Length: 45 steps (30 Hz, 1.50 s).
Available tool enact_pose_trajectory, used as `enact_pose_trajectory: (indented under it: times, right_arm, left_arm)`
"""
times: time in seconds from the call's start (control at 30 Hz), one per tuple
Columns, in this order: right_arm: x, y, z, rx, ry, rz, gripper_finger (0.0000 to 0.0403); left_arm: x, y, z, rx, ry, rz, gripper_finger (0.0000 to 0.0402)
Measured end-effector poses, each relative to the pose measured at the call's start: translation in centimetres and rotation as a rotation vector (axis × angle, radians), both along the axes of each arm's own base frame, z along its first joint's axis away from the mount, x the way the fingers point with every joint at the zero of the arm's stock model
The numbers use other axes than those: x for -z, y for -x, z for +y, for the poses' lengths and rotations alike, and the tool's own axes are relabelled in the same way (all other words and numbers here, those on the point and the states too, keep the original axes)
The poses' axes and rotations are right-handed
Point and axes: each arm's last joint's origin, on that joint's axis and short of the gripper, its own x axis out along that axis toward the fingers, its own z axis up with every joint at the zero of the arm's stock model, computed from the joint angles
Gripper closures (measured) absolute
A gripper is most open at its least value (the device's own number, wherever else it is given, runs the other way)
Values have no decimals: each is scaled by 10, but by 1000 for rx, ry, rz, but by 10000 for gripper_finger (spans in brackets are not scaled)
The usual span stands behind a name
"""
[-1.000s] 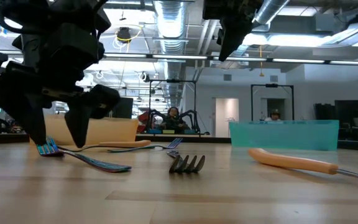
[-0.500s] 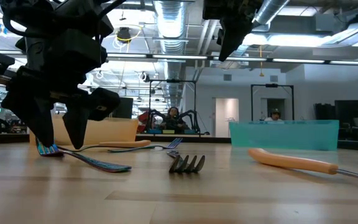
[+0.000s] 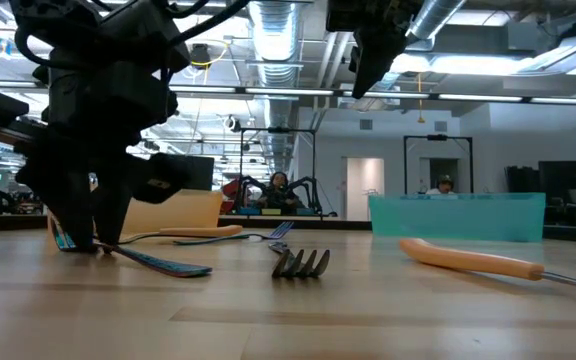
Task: Sort silverware by color (type)
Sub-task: Put the iridescent fork into the green bin
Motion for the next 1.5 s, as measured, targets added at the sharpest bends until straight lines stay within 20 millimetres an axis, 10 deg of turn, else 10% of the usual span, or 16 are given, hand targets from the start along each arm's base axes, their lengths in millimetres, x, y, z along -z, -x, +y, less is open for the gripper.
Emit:
enact_pose_trajectory:
  times: [0.2,0.93,1.5]
  right_arm:
    - [0,0,0,4,-1,1,359]
    - [-3,1,0,5,-2,-12,359]
    - [-81,46,-9,45,80,-441,359]
  left_arm:
    - [-2,-2,3,7,-32,-2,395]
    - [-22,-13,8,-45,-43,59,401]
    - [-76,-7,51,-322,-123,-153,401]
